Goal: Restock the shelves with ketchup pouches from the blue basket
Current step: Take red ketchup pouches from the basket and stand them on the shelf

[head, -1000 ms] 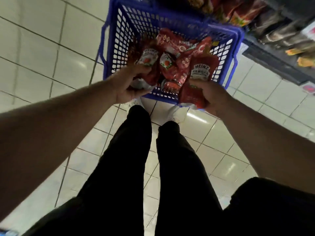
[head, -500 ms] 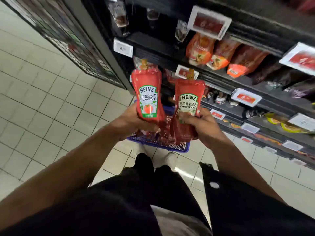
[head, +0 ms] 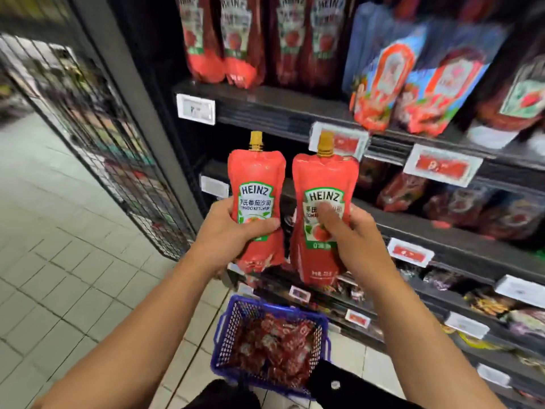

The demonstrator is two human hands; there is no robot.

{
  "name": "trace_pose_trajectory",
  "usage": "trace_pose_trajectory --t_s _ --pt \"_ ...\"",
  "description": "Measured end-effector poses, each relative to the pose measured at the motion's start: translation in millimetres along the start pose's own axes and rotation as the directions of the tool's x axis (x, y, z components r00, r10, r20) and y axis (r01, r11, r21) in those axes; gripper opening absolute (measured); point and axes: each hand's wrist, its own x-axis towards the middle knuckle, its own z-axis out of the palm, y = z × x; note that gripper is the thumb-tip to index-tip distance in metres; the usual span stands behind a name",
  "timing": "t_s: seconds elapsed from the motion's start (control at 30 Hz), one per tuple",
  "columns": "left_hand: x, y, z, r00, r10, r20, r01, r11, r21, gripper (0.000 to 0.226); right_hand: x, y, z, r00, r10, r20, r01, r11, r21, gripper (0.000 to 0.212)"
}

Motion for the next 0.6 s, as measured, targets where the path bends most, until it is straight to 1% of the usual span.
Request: trace_pose_trajectory --t_s 0.1,0.17,0.27,0.4,0.57,0.6 --pt "20.3 34.1 -10.5 0.996 0.085 -0.032 -0.087 0.995 -0.044 0.038 15.1 -31.5 4.1 0.994 -0.1 -0.048 0.1 0.995 -0.007 0.039" --pt "37.3 52.6 -19.8 0.987 0.156 -0.039 -0.157 0.988 -0.018 0.038 27.1 -43.7 8.2 0.989 -0.131 -0.063 0.133 0.991 0.022 0.041" --pt "64.9 76.1 -37.1 0.967 0.253 -0.028 -0.252 0.968 0.019 0.043 44.9 -62.3 16.5 0.98 -0.153 -0.13 0.157 0.987 0.018 0.048" --pt "100.1 104.4 -61.5 0.949 0.313 0.032 -0.314 0.947 0.069 0.047 70.2 -86.1 35.7 0.95 -0.234 -0.208 0.232 0.972 -0.032 0.045" --pt "148.5 135.5 -84.4 0.915 0.369 0.163 -0.387 0.918 0.092 0.036 104.4 -102.5 55.5 0.893 -0.284 -0.348 0.265 0.959 -0.104 0.056" --pt "157.2 140.9 -85.3 0.91 0.373 0.183 -0.394 0.914 0.098 0.035 110.8 -104.5 57.7 0.878 -0.293 -0.379 0.267 0.956 -0.12 0.056"
